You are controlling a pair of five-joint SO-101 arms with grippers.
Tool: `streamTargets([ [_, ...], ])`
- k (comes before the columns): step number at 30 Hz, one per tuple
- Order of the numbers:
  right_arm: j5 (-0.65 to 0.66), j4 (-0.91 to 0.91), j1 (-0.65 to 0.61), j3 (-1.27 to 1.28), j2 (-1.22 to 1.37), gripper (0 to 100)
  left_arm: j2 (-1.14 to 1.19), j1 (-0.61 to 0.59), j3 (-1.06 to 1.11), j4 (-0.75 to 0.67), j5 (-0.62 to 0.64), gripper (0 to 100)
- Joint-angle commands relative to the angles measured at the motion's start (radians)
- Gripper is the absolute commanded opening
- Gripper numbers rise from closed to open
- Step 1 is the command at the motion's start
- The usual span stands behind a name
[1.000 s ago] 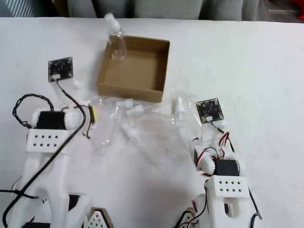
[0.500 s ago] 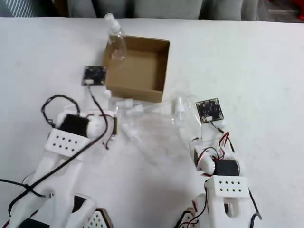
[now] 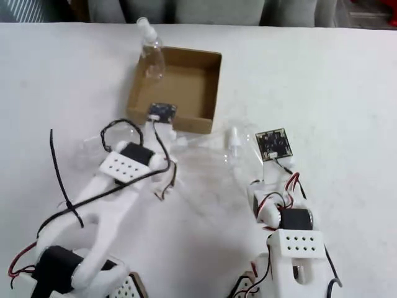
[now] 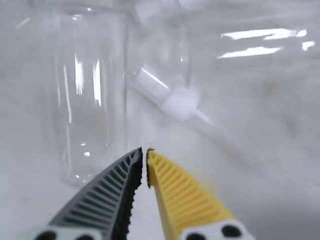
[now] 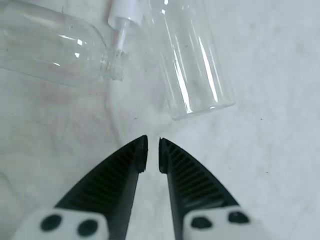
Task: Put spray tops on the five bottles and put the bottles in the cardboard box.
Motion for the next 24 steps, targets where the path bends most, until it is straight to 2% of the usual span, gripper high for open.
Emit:
streamTargets([
  [1, 0.009, -0.013, 0.010, -0.006, -0.012, 1.6, 0.010, -0.002, 0.032, -0.021, -0.049, 2],
  [5, 0.009, -0.013, 0.010, -0.006, -0.012, 1.6, 0.012, -0.088, 0.081, -0.023, -0.049, 2],
  [11, 0.009, -0.013, 0.010, -0.006, -0.012, 1.6, 0.012, -0.340, 0.106, -0.035, -0.057, 2],
  [14, 0.009, -0.012, 0.010, -0.006, -0.012, 1.6, 0.012, -0.467, 0.107, -0.103, -0.057, 2],
  [18, 0.009, -0.010, 0.010, -0.006, -0.012, 1.6, 0.013, -0.604, 0.107, -0.261, -0.051, 2],
  [20, 0.009, -0.010, 0.010, -0.006, -0.012, 1.6, 0.013, -0.636, 0.106, -0.316, -0.049, 2],
  [24, 0.009, -0.010, 0.010, -0.006, -0.012, 1.6, 0.004, -0.601, 0.098, -0.295, -0.048, 2],
])
